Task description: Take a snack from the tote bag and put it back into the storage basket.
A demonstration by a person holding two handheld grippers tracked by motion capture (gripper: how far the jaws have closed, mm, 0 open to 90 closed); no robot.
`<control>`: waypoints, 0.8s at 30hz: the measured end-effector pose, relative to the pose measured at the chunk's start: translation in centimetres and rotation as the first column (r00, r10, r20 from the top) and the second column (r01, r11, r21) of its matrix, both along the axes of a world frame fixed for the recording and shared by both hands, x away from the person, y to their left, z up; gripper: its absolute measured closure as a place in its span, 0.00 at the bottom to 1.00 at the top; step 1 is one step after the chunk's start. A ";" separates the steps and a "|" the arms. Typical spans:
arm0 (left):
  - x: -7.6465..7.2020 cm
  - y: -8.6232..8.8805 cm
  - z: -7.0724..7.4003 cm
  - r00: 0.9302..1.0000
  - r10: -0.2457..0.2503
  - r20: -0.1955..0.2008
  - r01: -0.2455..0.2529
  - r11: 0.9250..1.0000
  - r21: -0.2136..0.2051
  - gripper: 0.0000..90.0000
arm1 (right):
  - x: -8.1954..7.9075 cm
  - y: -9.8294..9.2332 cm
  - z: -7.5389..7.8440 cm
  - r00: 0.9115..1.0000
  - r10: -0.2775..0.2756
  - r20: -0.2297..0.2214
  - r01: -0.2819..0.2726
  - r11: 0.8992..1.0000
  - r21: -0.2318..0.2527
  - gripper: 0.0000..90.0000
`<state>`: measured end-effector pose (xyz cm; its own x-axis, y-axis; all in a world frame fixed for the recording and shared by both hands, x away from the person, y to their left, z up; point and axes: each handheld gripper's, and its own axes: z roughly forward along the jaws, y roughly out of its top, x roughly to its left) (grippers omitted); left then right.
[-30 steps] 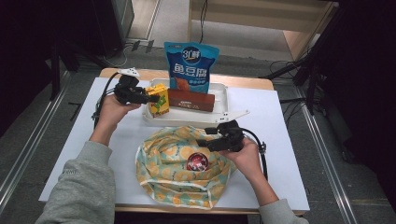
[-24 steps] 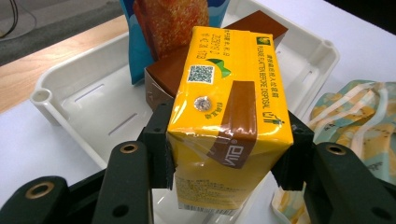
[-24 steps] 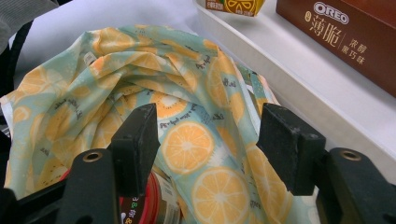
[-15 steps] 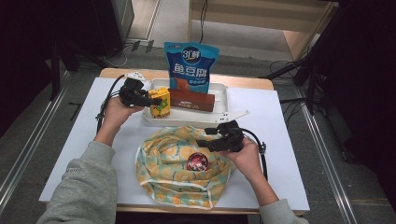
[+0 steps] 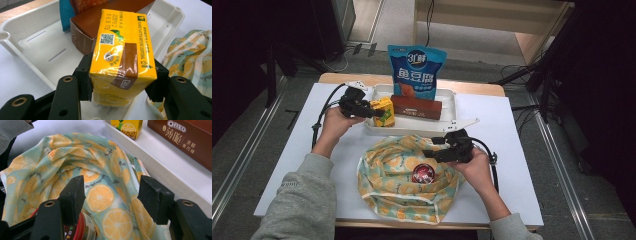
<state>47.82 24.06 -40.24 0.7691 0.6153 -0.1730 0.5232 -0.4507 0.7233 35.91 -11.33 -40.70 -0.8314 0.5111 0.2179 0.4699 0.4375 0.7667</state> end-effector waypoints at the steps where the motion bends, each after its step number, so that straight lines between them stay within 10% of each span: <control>1: 0.0 0.0 0.0 1.000 0.001 -0.007 -0.001 1.000 -0.005 0.55 | 0.0 0.0 0.0 1.000 0.003 -0.001 -0.003 1.000 -0.002 0.43; 24: -1.4 0.6 0.5 1.000 0.014 -0.013 -0.014 0.999 -0.030 0.43 | 0.3 0.5 0.0 1.000 0.020 -0.006 -0.020 1.000 -0.004 0.42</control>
